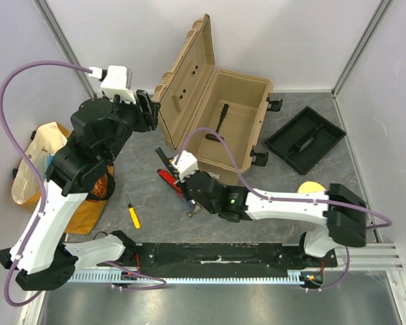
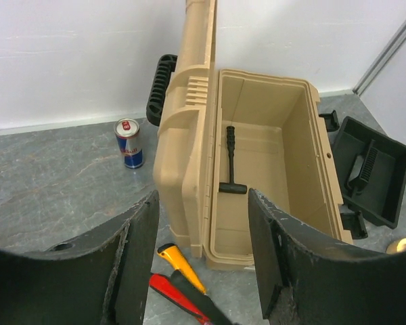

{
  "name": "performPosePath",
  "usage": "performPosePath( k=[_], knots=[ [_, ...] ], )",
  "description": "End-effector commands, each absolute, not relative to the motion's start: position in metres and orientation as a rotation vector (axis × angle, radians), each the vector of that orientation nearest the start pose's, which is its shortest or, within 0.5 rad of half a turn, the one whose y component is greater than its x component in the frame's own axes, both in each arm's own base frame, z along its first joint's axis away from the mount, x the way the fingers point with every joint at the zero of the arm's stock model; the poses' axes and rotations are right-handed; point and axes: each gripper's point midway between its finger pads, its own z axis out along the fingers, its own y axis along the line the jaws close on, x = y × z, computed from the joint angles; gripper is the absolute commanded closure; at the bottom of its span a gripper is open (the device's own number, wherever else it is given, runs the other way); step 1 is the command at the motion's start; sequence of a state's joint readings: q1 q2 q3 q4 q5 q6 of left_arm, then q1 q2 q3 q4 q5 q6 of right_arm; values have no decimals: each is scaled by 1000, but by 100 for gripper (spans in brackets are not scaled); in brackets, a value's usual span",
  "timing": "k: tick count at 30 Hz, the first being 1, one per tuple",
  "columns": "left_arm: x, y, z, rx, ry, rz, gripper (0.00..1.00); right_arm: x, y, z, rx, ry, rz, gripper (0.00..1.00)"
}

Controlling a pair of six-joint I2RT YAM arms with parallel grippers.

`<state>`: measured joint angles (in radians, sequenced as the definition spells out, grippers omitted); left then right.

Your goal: Pack the tool kit

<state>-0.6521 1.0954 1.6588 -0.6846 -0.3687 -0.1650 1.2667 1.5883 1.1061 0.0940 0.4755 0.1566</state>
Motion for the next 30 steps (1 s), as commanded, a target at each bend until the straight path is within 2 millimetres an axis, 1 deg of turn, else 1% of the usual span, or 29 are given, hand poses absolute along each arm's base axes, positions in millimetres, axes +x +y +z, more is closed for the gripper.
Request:
performPosePath(
  k=[1, 4, 9, 12, 14, 19, 21, 23, 26, 28, 30],
  knots=[
    [269, -128, 488, 14, 1588, -356, 39, 230, 379, 278, -440, 1623, 472, 100],
    [269, -127, 490, -1, 1569, -371, 39, 234, 356, 295, -366, 1583, 423, 100],
    [270, -127, 494, -19, 1554, -381, 39, 242, 326, 311, -271, 1549, 340, 100],
    [272, -130, 494, -19, 1553, -389, 38, 253, 311, 319, -202, 1551, 282, 100],
    [274, -132, 493, -15, 1554, -394, 38, 265, 300, 324, -154, 1557, 241, 100],
    [279, -141, 492, -3, 1558, -411, 38, 305, 268, 346, 2, 1543, 152, 100],
    [283, -146, 491, 3, 1563, -418, 38, 328, 252, 352, 76, 1539, 107, 100],
    [285, -150, 491, 12, 1565, -428, 38, 348, 243, 357, 133, 1537, 81, 100],
    [290, -158, 491, 21, 1569, -448, 37, 381, 234, 348, 174, 1558, 19, 100],
    [294, -162, 487, 27, 1579, -449, 37, 403, 234, 338, 172, 1575, 19, 100],
    [299, -165, 484, 28, 1592, -443, 37, 423, 235, 324, 175, 1600, 27, 100]
  ],
)
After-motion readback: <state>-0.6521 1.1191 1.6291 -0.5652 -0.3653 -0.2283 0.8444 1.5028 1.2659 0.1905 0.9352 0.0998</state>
